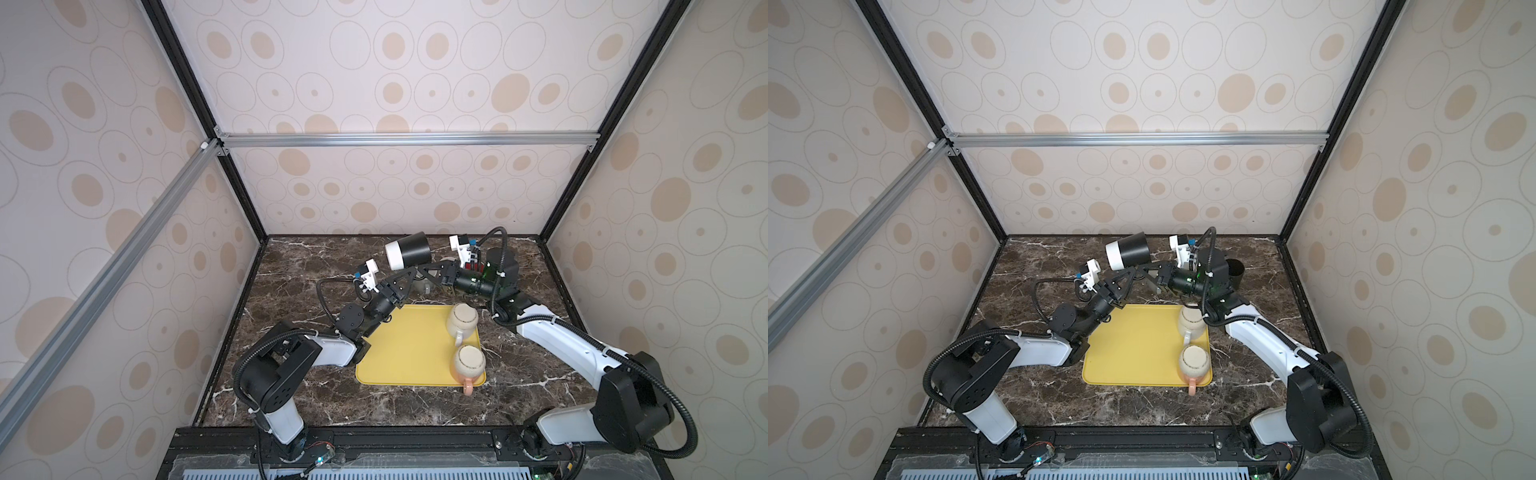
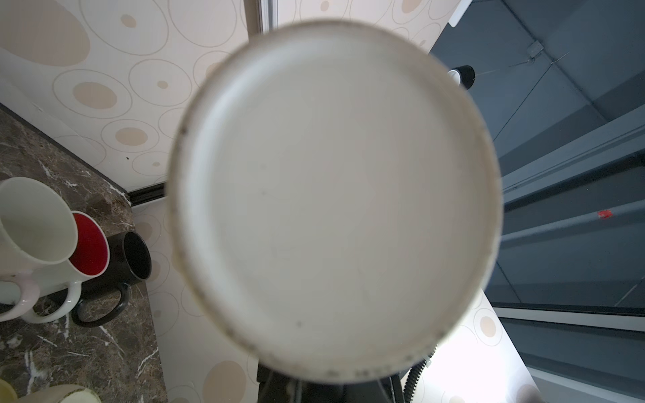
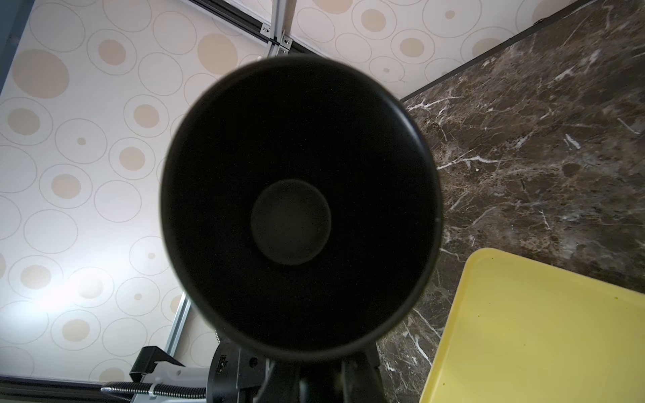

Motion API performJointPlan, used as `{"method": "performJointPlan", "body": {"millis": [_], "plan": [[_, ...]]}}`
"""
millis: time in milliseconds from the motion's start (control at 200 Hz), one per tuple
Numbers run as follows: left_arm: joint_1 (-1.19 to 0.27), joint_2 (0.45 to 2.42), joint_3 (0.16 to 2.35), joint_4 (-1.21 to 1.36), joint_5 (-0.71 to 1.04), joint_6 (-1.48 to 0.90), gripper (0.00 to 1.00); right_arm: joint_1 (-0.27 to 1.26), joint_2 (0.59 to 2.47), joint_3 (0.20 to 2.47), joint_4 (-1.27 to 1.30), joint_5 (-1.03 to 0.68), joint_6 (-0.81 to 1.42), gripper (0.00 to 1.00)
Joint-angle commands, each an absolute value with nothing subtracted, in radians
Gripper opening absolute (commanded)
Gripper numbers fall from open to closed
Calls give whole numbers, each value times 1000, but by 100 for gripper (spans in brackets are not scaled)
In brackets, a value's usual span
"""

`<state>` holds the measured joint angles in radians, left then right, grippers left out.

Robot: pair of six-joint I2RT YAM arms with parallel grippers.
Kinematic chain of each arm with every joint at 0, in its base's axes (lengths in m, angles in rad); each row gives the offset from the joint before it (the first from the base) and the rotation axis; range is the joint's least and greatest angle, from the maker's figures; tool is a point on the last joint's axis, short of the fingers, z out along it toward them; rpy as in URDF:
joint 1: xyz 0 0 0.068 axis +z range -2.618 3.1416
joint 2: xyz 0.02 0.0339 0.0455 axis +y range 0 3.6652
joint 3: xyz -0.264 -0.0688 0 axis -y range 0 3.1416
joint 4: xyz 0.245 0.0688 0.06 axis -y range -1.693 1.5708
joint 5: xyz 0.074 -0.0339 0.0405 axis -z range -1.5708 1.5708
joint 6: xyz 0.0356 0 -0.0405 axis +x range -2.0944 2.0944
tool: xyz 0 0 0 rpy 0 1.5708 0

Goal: Turn the mug right side up
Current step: 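Grasp the black mug rim with the right gripper while the left holds it, then open the left gripper and withdraw while the right gripper carries the black mug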

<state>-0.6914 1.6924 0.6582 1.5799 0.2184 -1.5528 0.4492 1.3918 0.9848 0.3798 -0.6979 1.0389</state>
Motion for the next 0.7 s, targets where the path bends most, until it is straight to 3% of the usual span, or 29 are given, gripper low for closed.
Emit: {"method": "performJointPlan", "body": {"millis": [0,95,125,150,385,515,695], "plan": [[-704,1682,687,1810,271,-1561,3,466,1394,1047,419,-702,998,0],[-699,1660,657,1772,270,-1545,58,468,1394,1075,370,-702,981,0],[-693,1653,649,1758,270,-1541,87,468,1393,1084,353,-701,972,0],[-689,1646,642,1742,271,-1539,99,469,1390,1088,339,-695,967,0],[-628,1528,613,1474,362,-1468,100,467,1397,1118,285,-668,968,0],[-612,1411,614,1144,384,-1322,100,467,1406,1133,281,-666,970,0],[-609,1243,644,643,285,-1088,100,468,1411,1153,279,-653,965,0]]}}
